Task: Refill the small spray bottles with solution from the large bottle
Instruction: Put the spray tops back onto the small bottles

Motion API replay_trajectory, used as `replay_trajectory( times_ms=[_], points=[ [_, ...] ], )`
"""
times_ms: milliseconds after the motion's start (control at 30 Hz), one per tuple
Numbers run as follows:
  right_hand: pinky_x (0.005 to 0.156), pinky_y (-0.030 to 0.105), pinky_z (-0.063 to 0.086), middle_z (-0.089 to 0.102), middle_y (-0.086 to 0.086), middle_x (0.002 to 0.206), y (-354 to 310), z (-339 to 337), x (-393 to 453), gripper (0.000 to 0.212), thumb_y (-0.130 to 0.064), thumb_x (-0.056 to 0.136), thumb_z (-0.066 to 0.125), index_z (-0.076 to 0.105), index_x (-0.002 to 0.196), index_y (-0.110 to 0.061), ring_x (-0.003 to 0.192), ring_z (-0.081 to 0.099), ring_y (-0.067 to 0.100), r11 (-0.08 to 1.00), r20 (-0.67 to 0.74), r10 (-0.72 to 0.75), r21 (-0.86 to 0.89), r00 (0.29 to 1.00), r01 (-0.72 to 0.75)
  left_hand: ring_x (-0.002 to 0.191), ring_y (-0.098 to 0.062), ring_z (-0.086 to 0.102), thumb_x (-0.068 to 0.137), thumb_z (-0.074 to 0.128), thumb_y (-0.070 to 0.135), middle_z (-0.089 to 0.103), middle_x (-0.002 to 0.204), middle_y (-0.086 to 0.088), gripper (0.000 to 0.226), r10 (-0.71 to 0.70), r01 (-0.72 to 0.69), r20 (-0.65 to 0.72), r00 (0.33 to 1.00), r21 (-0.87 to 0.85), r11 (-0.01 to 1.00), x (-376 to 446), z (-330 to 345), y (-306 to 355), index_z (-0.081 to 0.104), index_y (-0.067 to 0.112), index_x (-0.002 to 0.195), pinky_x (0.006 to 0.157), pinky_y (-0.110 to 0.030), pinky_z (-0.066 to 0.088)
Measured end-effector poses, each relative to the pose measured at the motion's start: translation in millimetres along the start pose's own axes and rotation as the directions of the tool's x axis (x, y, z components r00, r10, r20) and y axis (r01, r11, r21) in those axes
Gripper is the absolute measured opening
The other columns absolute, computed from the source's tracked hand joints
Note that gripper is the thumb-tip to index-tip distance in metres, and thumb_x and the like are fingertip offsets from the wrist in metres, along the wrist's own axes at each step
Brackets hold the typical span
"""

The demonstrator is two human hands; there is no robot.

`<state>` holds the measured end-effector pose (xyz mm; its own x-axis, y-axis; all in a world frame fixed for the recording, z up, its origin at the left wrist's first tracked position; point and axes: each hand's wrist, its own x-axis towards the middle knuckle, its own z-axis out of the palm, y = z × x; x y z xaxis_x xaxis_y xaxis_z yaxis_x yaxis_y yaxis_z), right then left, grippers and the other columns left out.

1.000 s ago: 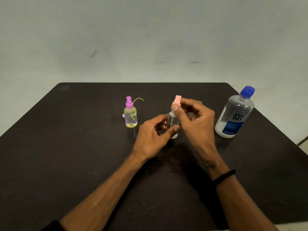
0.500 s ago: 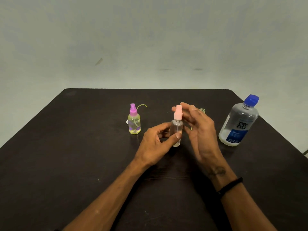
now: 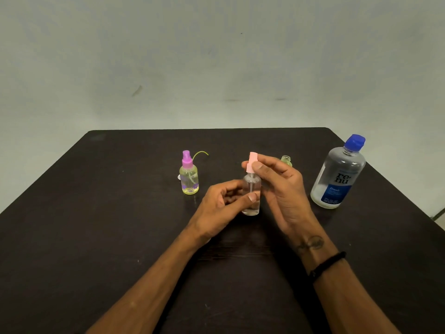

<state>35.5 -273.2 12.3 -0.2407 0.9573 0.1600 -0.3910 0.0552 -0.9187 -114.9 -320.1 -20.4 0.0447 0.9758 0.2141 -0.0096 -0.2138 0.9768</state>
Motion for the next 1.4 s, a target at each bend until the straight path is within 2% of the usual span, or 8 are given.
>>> replay_trajectory(
  times_ms=[200,433,633,800,1000,1100,1200,1400],
  points=[
    [0.092,0.045,0.058,0.078,0.006,0.099,5.4,1.0,1.4,0.038,-0.017,0.071,0.088,0.075,0.107,-0.012,0.094,0.073,0.020,0.996,-0.034,-0.057,-0.072,0.998,0.054,0.111,-0.033,0.073,0.097,0.070,0.008,0.077,0.114,-0.015,0.024,-0.006,0.006,-0.007,1.000,-0.005,1.000,-0.9,1.9,3.7,0.071,0.005,0.121,0.100,-0.040,0.059],
    [0.113,0.060,0.047,0.073,0.015,0.130,-3.5,2.1,0.4,0.047,-0.040,0.100,0.058,0.064,0.134,-0.007,0.128,0.066,0.032,0.992,0.038,0.115,0.038,0.993,-0.117,0.112,-0.043,0.069,0.094,0.072,0.018,0.075,0.113,-0.020,0.028,-0.009,0.009,-0.019,1.000,-0.008,1.000,-0.8,2.3,5.2,0.073,0.006,0.119,0.102,-0.052,0.056],
    [0.110,0.057,0.050,0.075,0.022,0.122,-3.4,-2.5,0.2,0.033,-0.010,0.107,0.044,0.069,0.125,0.000,0.120,0.070,0.031,0.993,0.055,0.114,0.032,0.992,-0.116,0.111,-0.043,0.070,0.097,0.070,0.011,0.074,0.112,-0.024,0.023,-0.030,0.030,-0.023,0.999,-0.024,0.999,-1.4,1.9,6.1,0.073,0.005,0.120,0.102,-0.051,0.056],
    [0.102,0.054,0.054,0.075,0.022,0.121,-0.2,-2.6,1.7,0.026,-0.004,0.101,0.059,0.071,0.124,0.001,0.109,0.071,0.027,0.998,0.033,0.059,0.019,0.998,-0.060,0.111,-0.044,0.069,0.097,0.069,0.009,0.074,0.112,-0.026,0.024,-0.033,0.032,-0.019,0.999,-0.056,0.998,-1.6,1.3,7.5,0.072,0.004,0.121,0.098,-0.046,0.058],
    [0.103,0.050,0.056,0.077,0.010,0.113,-0.7,-1.1,0.3,0.044,-0.011,0.080,0.079,0.072,0.123,-0.009,0.107,0.072,0.023,0.999,0.017,0.038,0.028,0.999,-0.039,0.111,-0.040,0.071,0.097,0.069,0.010,0.076,0.112,-0.021,0.023,-0.036,0.035,-0.022,0.999,-0.049,0.998,-1.3,1.8,8.7,0.073,0.007,0.120,0.098,-0.046,0.058],
    [0.102,0.048,0.055,0.073,0.016,0.128,-0.8,-0.2,0.7,0.049,-0.022,0.091,0.070,0.065,0.136,-0.006,0.112,0.069,0.024,0.995,0.051,0.069,0.070,0.996,-0.073,0.112,-0.042,0.070,0.097,0.069,0.009,0.075,0.113,-0.022,0.024,-0.037,0.036,-0.014,0.999,-0.053,0.998,-1.3,1.5,8.1,0.072,0.006,0.121,0.099,-0.046,0.058],
    [0.112,0.056,0.050,0.073,0.018,0.130,-3.7,-0.4,1.9,0.044,-0.036,0.105,0.053,0.064,0.135,-0.005,0.126,0.067,0.030,0.987,0.070,0.147,0.060,0.987,-0.151,0.112,-0.044,0.069,0.097,0.068,0.008,0.073,0.113,-0.026,0.023,-0.042,0.042,-0.004,0.999,-0.052,0.998,-1.9,2.0,8.2,0.072,0.005,0.120,0.099,-0.046,0.057],
    [0.111,0.057,0.049,0.075,0.023,0.122,-1.6,-4.3,2.0,0.033,-0.011,0.106,0.046,0.068,0.128,0.001,0.118,0.071,0.031,0.981,0.082,0.158,0.097,0.984,-0.166,0.105,-0.031,0.072,0.097,0.069,0.008,0.072,0.115,-0.029,0.024,-0.043,0.043,0.004,0.999,-0.065,0.997,-2.0,1.4,8.1,0.073,0.006,0.120,0.094,-0.038,0.059]
  ],
)
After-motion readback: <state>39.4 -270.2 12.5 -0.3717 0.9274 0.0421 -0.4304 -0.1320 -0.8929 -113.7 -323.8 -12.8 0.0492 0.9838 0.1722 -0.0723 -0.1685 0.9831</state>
